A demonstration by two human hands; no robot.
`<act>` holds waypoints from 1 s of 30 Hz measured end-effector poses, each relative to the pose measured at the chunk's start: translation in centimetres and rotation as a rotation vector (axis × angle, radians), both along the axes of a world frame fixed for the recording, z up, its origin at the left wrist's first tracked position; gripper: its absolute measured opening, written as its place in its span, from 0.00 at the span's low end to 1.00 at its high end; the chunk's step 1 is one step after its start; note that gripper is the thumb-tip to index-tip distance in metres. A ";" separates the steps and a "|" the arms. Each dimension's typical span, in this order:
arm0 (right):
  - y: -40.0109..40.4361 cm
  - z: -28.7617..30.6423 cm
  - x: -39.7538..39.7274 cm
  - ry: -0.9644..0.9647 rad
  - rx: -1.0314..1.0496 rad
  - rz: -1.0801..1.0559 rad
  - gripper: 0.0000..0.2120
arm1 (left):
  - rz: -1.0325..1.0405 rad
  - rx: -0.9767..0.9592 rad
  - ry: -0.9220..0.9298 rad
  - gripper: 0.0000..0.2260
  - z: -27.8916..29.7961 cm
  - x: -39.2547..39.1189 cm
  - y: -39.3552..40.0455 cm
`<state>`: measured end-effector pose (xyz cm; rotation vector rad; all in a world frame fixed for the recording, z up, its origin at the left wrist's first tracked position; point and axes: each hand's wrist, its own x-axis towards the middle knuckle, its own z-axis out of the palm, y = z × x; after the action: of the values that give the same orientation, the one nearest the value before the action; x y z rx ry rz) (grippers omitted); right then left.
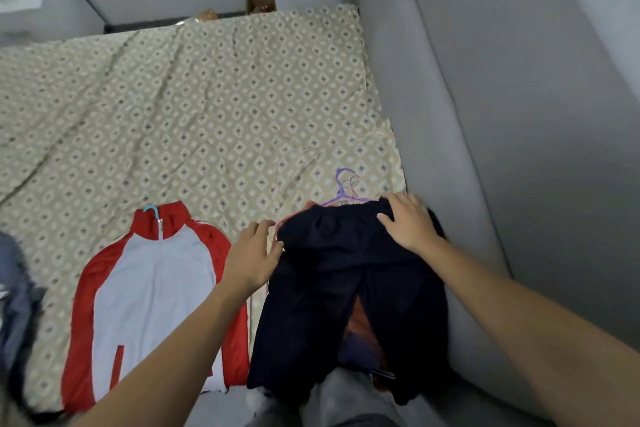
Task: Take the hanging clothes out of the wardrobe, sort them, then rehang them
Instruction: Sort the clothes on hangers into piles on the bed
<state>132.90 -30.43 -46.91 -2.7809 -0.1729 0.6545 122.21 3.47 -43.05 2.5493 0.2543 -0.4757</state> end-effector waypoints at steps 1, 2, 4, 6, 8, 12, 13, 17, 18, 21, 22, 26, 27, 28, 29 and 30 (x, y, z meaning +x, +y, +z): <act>1.2 0.3 -0.1 -0.007 0.025 0.030 0.25 | 0.022 0.012 0.004 0.22 0.2 -0.4 0.5; 2.4 0.6 -0.3 -0.003 0.058 0.056 0.26 | 0.039 0.024 0.011 0.23 0.6 -0.7 1.1; 5.1 1.4 -0.8 0.022 0.112 0.107 0.28 | 0.050 0.060 0.018 0.25 1.3 -1.6 2.5; 8.0 1.9 -1.5 0.034 0.133 0.159 0.28 | 0.067 0.104 0.006 0.24 1.9 -2.6 4.2; 11.2 2.3 -2.2 0.030 0.160 0.219 0.27 | 0.109 0.140 -0.005 0.23 2.6 -3.7 6.3; 18.0 2.8 -4.0 0.046 0.236 0.307 0.27 | 0.190 0.178 -0.002 0.27 3.7 -6.6 11.4; 19.8 2.8 -4.4 0.053 0.249 0.318 0.27 | 0.215 0.185 -0.007 0.26 3.6 -7.5 12.8; 26.6 2.3 -6.6 0.056 0.268 0.382 0.28 | 0.311 0.204 0.009 0.23 2.2 -11.3 19.1; 28.2 2.0 -7.1 0.060 0.268 0.394 0.28 | 0.330 0.202 0.013 0.23 1.7 -12.2 20.8; 33.6 0.4 -8.2 0.085 0.246 0.420 0.28 | 0.372 0.173 0.018 0.23 -0.6 -14.1 26.6; 35.4 -0.4 -8.3 0.100 0.227 0.419 0.28 | 0.378 0.164 0.026 0.24 -1.5 -14.5 28.7; 43.0 -3.9 -8.0 0.142 0.163 0.375 0.28 | 0.367 0.128 0.056 0.25 -6.4 -14.8 38.3; 44.9 -4.9 -7.7 0.143 0.155 0.352 0.28 | 0.354 0.125 0.067 0.25 -7.9 -14.6 40.7; 46.8 -6.2 -7.3 0.146 0.151 0.329 0.28 | 0.337 0.123 0.078 0.25 -9.3 -14.4 42.9; 48.7 -7.5 -6.8 0.150 0.148 0.306 0.28 | 0.315 0.124 0.088 0.26 -10.7 -14.0 45.1; 50.5 -8.9 -6.3 0.158 0.144 0.284 0.28 | 0.288 0.128 0.095 0.28 -12.2 -13.6 47.2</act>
<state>126.60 20.04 -55.78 -2.5753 -0.5663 0.8873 108.63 50.68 -55.24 2.5578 0.6961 -0.4818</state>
